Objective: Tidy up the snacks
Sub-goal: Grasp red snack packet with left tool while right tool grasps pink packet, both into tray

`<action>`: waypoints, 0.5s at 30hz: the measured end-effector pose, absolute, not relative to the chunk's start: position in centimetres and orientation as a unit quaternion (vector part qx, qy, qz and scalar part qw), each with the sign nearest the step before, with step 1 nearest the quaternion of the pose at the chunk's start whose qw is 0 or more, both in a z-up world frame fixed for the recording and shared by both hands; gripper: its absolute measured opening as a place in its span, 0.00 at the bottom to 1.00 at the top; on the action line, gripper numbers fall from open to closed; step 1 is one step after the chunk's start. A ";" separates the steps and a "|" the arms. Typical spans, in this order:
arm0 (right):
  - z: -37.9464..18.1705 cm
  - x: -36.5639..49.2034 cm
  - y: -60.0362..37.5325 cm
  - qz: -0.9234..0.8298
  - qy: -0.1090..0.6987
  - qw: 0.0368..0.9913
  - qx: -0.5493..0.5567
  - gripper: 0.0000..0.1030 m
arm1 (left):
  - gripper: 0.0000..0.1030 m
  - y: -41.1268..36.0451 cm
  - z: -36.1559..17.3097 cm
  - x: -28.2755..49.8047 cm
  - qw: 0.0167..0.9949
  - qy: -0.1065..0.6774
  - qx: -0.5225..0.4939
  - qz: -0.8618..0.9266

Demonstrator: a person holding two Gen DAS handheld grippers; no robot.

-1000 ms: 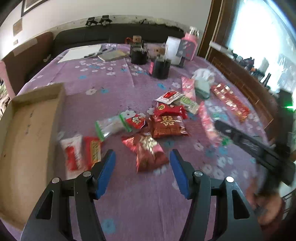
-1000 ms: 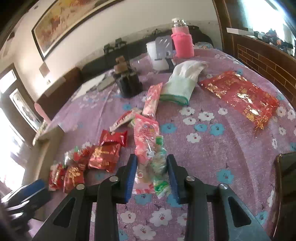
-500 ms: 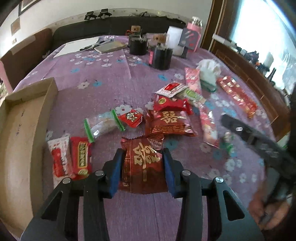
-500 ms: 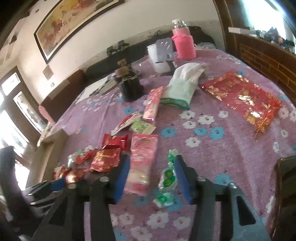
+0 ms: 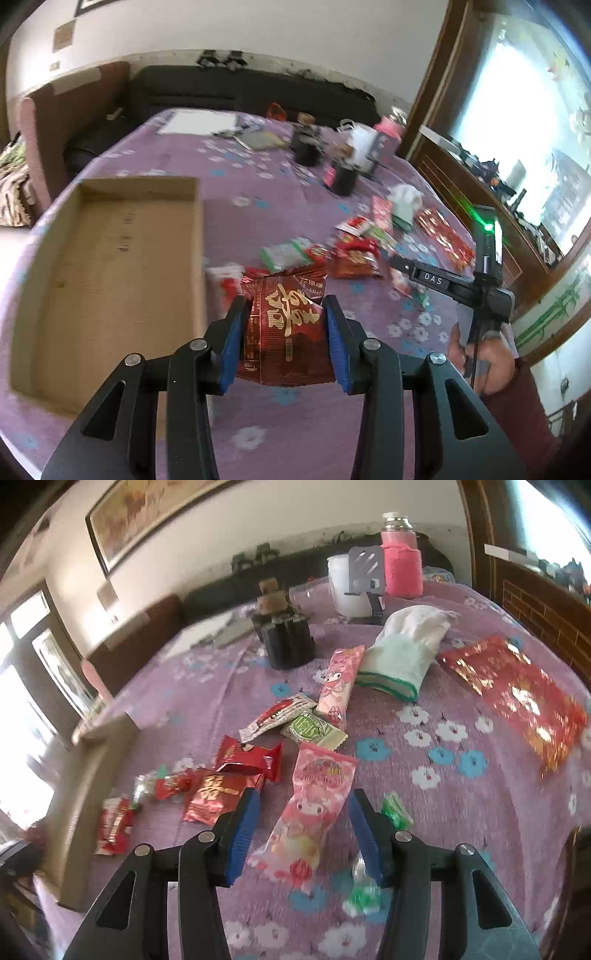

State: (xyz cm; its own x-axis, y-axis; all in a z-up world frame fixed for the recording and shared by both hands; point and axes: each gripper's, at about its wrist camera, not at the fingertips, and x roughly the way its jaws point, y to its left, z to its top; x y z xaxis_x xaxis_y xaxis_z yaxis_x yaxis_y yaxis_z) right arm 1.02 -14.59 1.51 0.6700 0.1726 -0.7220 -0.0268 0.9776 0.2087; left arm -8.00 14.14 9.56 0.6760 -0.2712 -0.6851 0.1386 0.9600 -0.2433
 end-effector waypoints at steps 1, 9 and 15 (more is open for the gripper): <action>1.3 1.4 -14.5 0.050 0.414 0.905 0.089 0.43 | 0.38 14.9 9.7 -8.3 0.913 0.384 -0.088 -0.106; 1.7 -0.2 -14.6 0.043 0.433 0.896 0.088 0.25 | 0.38 20.7 9.8 -8.6 0.916 0.381 -0.102 -0.072; 6.7 -2.1 -11.9 0.090 0.393 0.910 0.099 0.25 | 0.38 24.2 9.8 -5.6 0.911 0.397 -0.102 -0.050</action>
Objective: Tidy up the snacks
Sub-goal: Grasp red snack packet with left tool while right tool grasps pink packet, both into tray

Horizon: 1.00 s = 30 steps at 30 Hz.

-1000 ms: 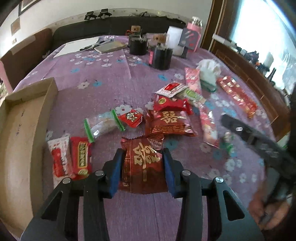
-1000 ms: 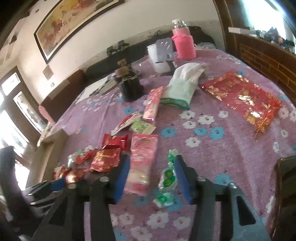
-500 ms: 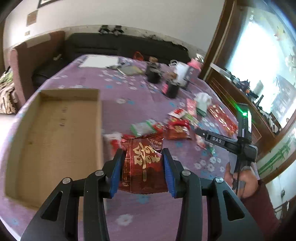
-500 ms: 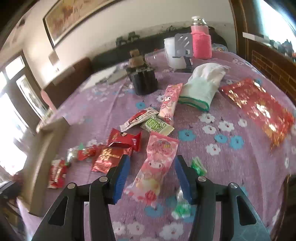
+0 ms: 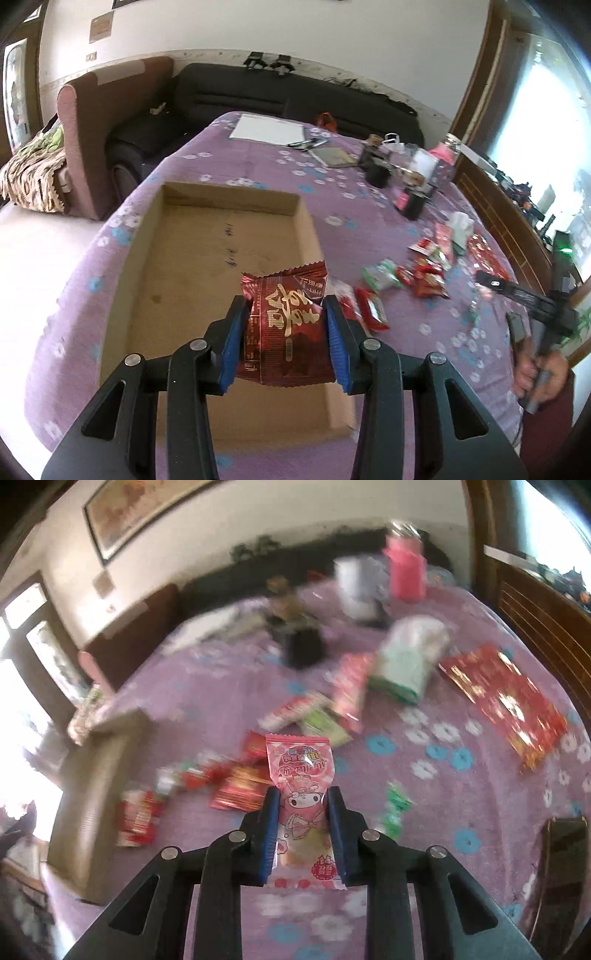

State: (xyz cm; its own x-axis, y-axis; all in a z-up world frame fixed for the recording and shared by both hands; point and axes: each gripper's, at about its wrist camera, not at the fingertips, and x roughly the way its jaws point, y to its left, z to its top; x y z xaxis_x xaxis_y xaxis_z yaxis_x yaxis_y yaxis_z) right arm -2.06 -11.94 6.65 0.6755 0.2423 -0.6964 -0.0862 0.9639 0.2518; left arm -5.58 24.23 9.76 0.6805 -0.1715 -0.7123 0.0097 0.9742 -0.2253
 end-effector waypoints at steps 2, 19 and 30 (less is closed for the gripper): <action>8.1 -1.9 -9.5 0.127 0.387 0.909 0.094 0.25 | 0.38 25.4 9.6 -3.8 0.909 0.403 -0.103 -0.036; 5.9 8.3 12.9 0.237 0.439 0.867 0.020 0.25 | 0.39 31.0 2.7 9.2 0.859 0.470 -0.204 -0.010; 4.0 10.2 14.9 0.222 0.432 0.874 -0.019 0.40 | 0.45 31.7 1.9 10.3 0.852 0.471 -0.231 -0.003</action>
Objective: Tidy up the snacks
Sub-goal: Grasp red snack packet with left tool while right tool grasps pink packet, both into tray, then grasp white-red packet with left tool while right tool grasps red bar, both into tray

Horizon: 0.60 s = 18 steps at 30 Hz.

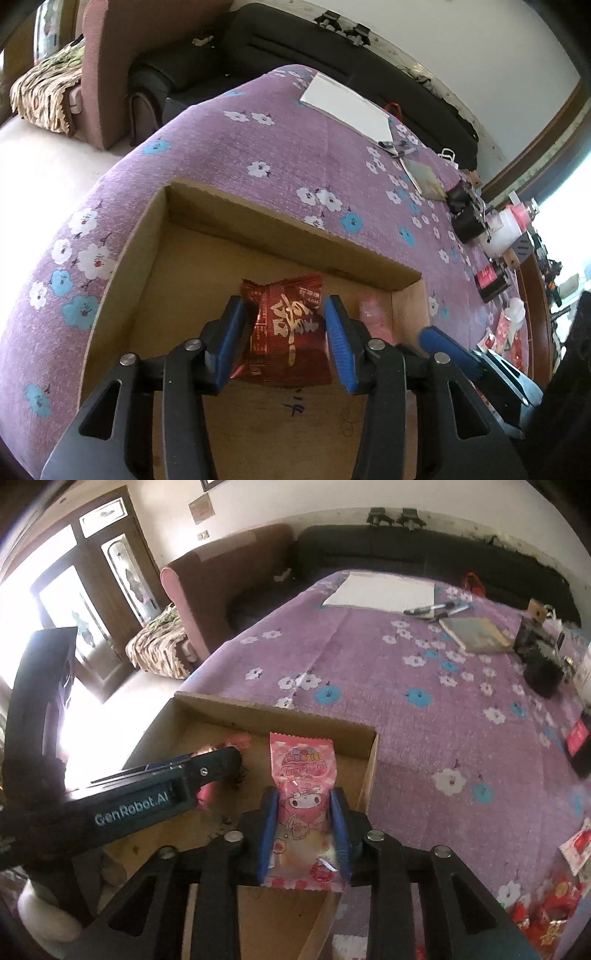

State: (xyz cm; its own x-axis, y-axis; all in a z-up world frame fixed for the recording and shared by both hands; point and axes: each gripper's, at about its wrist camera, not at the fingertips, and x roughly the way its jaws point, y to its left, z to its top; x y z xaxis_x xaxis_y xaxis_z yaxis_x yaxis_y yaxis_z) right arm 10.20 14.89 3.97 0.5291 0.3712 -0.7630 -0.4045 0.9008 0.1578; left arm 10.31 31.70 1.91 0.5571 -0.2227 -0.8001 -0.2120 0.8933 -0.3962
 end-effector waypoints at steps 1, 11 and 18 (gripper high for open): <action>4.2 10.0 14.8 0.226 0.426 0.876 -0.018 0.47 | 0.47 31.9 2.0 10.2 0.852 0.469 -0.233 -0.001; 8.1 5.9 6.9 0.192 0.382 0.904 -0.006 0.53 | 0.47 32.5 7.3 3.7 0.876 0.415 -0.245 -0.006; 3.6 4.7 5.4 0.181 0.439 0.879 -0.030 0.52 | 0.52 29.8 8.6 -2.3 0.883 0.398 -0.245 -0.050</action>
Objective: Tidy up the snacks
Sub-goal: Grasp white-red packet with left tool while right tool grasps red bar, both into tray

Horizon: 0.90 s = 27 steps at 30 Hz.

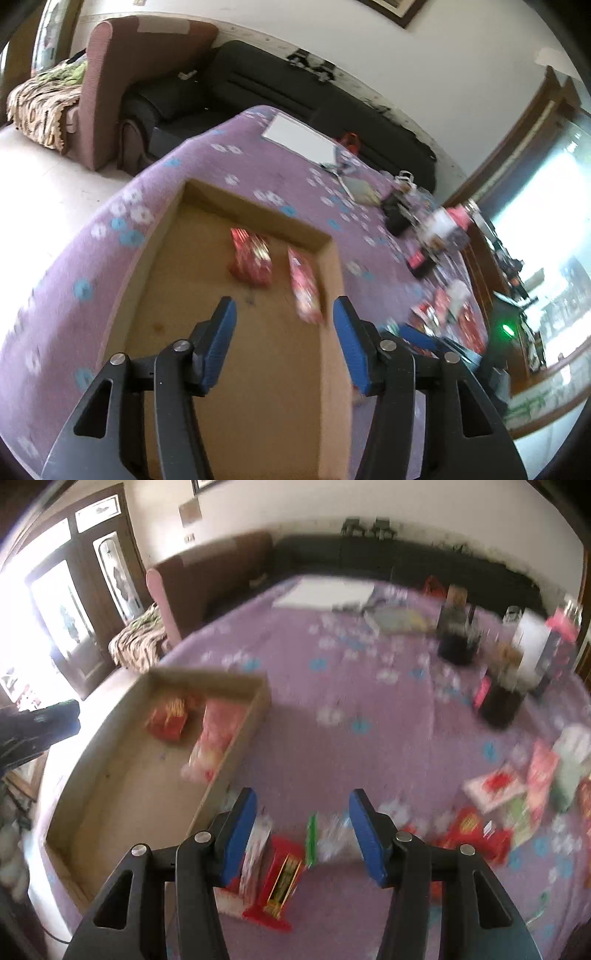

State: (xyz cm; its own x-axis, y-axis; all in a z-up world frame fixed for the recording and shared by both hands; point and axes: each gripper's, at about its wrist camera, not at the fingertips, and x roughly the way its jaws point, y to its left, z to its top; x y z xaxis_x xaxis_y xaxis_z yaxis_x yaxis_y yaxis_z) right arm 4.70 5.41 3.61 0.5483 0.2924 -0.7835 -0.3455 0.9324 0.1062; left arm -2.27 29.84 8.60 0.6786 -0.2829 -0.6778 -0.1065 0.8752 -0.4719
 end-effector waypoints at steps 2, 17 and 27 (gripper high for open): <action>2.9 4.5 5.8 0.183 0.441 0.878 -0.029 0.52 | 0.52 28.7 8.8 -3.7 0.888 0.395 -0.229 -0.051; -0.1 -1.1 2.4 0.175 0.492 0.852 -0.036 0.09 | 0.52 22.7 9.6 -7.8 0.899 0.392 -0.176 -0.084; 2.8 -6.8 -5.5 0.216 0.439 0.872 0.029 0.32 | 0.52 17.2 8.2 -8.7 0.890 0.414 -0.136 -0.133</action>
State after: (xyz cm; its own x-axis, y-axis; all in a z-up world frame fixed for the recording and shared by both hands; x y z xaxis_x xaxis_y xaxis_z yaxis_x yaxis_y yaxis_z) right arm -6.77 -5.50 2.80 0.5219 0.4016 -0.7526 -0.3511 0.9052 0.2395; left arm -8.68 17.18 8.21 0.6218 -0.3497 -0.7008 0.1239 0.9274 -0.3529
